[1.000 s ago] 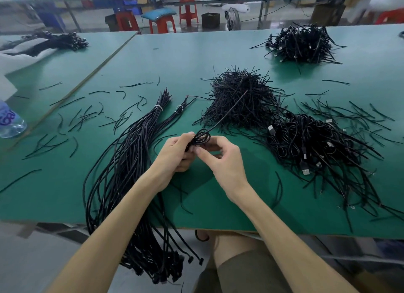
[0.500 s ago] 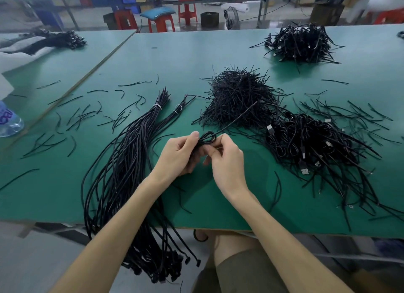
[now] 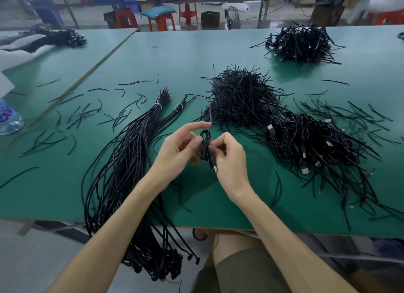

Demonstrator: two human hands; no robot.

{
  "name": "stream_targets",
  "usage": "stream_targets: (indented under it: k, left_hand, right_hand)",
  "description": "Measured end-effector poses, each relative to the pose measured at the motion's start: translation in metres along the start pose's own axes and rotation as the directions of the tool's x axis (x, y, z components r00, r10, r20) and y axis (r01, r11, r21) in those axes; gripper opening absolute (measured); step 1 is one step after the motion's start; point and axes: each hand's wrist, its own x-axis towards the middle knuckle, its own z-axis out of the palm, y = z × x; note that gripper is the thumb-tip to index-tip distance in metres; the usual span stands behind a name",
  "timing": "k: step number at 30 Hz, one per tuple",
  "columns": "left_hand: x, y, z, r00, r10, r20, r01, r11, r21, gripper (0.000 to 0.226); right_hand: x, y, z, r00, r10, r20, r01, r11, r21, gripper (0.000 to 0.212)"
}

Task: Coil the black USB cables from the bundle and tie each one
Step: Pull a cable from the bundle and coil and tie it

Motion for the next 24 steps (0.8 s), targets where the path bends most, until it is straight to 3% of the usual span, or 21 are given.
stream_targets:
  k: [4, 6, 10, 14, 19, 21, 24]
  left_hand:
    - [0.002, -0.004, 0.001, 0.996, 0.088, 0.016, -0.089, 0.968, 0.236, 0.075]
    - [0.0, -0.005, 0.004, 0.987, 0.163, 0.015, -0.156, 0.906, 0.393, 0.083]
    - [0.0, 0.001, 0.0, 0.968, 0.243, 0.055, -0.239, 0.845, 0.478, 0.065]
    - [-0.001, 0.015, -0.008, 0.931, 0.225, 0.287, -0.361, 0.686, 0.632, 0.073]
    - [0.0, 0.031, -0.015, 0.91, 0.239, 0.339, -0.414, 0.507, 0.756, 0.029]
    - [0.001, 0.034, -0.013, 0.924, 0.209, 0.321, -0.383, 0.485, 0.786, 0.026]
    - [0.002, 0.038, -0.004, 0.973, 0.119, 0.199, -0.23, 0.586, 0.777, 0.032]
  right_hand:
    - [0.003, 0.005, 0.001, 1.0, 0.017, 0.009, -0.017, 1.0, 0.007, 0.028]
    - [0.003, 0.006, 0.001, 1.0, 0.02, 0.013, -0.02, 1.0, 0.011, 0.028]
    - [0.004, 0.009, 0.001, 0.999, 0.03, 0.018, -0.03, 0.999, 0.031, 0.027]
    - [0.004, 0.008, 0.0, 0.999, 0.039, 0.033, -0.04, 0.998, 0.042, 0.029]
    - [0.002, 0.009, -0.003, 0.997, -0.006, 0.074, 0.0, 0.996, 0.091, 0.022]
    - [0.003, 0.009, -0.002, 0.998, 0.035, 0.056, -0.043, 0.99, 0.136, 0.029]
    - [0.003, 0.009, -0.001, 0.995, 0.08, 0.063, -0.089, 0.981, 0.171, 0.029]
